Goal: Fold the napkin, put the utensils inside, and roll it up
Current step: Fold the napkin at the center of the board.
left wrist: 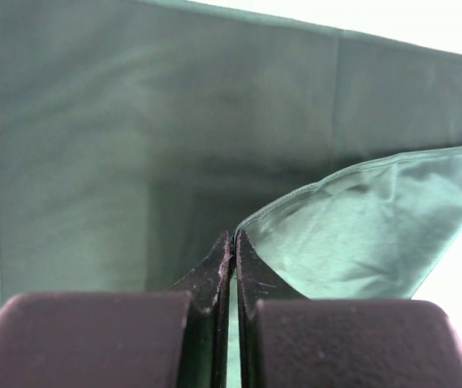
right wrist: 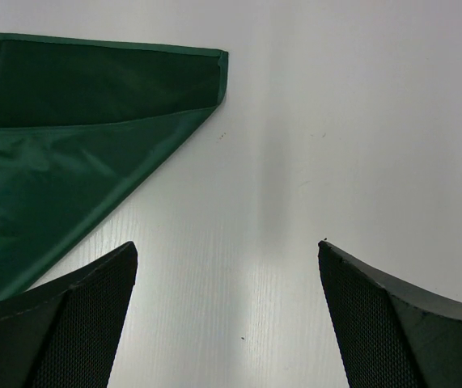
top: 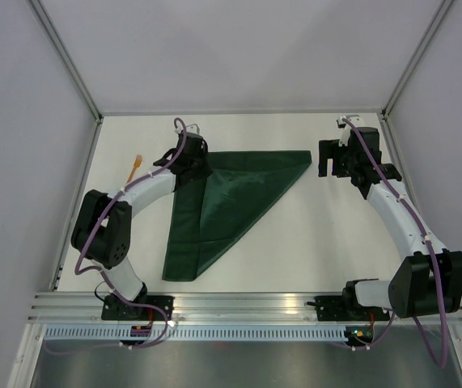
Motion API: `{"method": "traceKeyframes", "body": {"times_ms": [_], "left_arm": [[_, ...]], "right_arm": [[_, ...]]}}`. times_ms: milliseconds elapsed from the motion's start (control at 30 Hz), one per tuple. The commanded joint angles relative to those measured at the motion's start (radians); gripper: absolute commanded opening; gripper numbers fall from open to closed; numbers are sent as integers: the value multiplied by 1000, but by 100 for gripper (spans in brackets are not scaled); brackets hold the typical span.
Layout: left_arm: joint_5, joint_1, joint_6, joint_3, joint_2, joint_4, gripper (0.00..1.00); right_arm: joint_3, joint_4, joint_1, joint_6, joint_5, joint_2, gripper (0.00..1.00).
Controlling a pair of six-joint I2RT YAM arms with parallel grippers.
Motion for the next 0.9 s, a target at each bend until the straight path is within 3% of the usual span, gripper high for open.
{"method": "traceKeyframes", "body": {"times_ms": [0, 533, 867], "left_arm": [[51, 46, 9, 69, 32, -14, 2], [138, 198, 44, 226, 167, -51, 2], [154, 234, 62, 324, 233, -82, 2]], "right_arm": [[7, -27, -3, -2, 5, -18, 97], [4, -25, -5, -3, 6, -16, 97], [1, -25, -3, -2, 9, -16, 97]]}}
